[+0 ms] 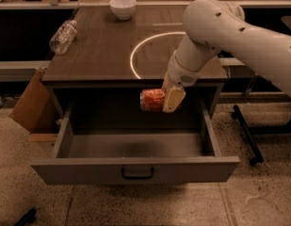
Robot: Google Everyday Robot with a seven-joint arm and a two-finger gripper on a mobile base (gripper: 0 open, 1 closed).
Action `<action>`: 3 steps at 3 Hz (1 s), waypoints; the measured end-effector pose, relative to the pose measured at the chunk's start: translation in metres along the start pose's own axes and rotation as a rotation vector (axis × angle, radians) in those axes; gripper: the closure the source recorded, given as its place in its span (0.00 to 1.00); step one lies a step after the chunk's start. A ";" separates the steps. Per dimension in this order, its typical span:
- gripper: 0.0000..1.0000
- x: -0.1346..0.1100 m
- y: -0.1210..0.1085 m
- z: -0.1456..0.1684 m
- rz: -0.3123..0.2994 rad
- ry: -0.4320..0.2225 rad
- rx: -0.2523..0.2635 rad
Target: Place coke can into top drawer
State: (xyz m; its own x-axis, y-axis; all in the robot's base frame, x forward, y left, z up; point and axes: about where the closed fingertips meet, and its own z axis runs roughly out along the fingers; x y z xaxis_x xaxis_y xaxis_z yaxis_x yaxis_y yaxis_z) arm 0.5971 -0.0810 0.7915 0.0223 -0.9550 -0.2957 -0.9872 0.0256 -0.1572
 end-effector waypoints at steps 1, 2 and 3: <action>1.00 -0.001 0.005 0.026 0.020 0.014 -0.025; 1.00 0.000 0.007 0.046 0.039 0.031 -0.030; 1.00 0.005 0.014 0.062 0.077 0.052 -0.026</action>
Offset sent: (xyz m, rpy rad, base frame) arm 0.0031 0.0185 -0.0651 -0.0404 0.0477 -0.0603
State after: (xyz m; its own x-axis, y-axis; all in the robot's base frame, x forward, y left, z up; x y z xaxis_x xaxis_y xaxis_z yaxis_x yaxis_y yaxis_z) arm 0.5935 -0.0674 0.7292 -0.0612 -0.9645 -0.2569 -0.9895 0.0924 -0.1109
